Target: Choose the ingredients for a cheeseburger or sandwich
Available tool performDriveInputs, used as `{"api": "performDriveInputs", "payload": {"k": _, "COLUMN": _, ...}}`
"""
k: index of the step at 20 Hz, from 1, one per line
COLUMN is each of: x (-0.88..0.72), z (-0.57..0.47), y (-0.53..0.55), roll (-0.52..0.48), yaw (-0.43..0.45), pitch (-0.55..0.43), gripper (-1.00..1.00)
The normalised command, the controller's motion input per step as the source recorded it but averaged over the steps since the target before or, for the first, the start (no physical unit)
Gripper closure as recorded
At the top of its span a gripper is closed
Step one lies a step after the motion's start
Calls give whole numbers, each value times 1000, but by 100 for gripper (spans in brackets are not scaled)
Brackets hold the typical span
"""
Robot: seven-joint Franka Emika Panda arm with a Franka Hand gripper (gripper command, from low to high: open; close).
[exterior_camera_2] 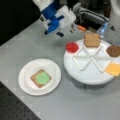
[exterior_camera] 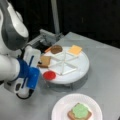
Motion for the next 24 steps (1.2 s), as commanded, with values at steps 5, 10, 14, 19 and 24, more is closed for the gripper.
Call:
{"api": "performDriveInputs", "payload": {"k": 5, "x": 169, "z": -200, "y": -231, "roll": 432, "yaw": 43, "pitch": 12, "gripper": -100}}
{"api": "performDriveInputs", "payload": {"k": 10, "x": 198, "z": -137, "y": -126, "roll": 432, "yaw": 8, "pitch": 1, "gripper": -100}}
{"api": "performDriveInputs", "payload": {"k": 14, "x": 190, "z": -53, "y": -97, "roll": 361, "yaw": -25, "pitch": 24, "gripper": -100}}
{"api": "performDriveInputs", "payload": {"k": 19, "x": 205, "z": -27, "y": -88, "roll": 261, "yaw": -44, "pitch": 7, "gripper": -100}}
{"api": "performDriveInputs", "payload": {"k": 24, "x": 230, "z": -31, "y": -20, "roll": 190, "yaw": -42, "pitch": 1, "gripper": -100}}
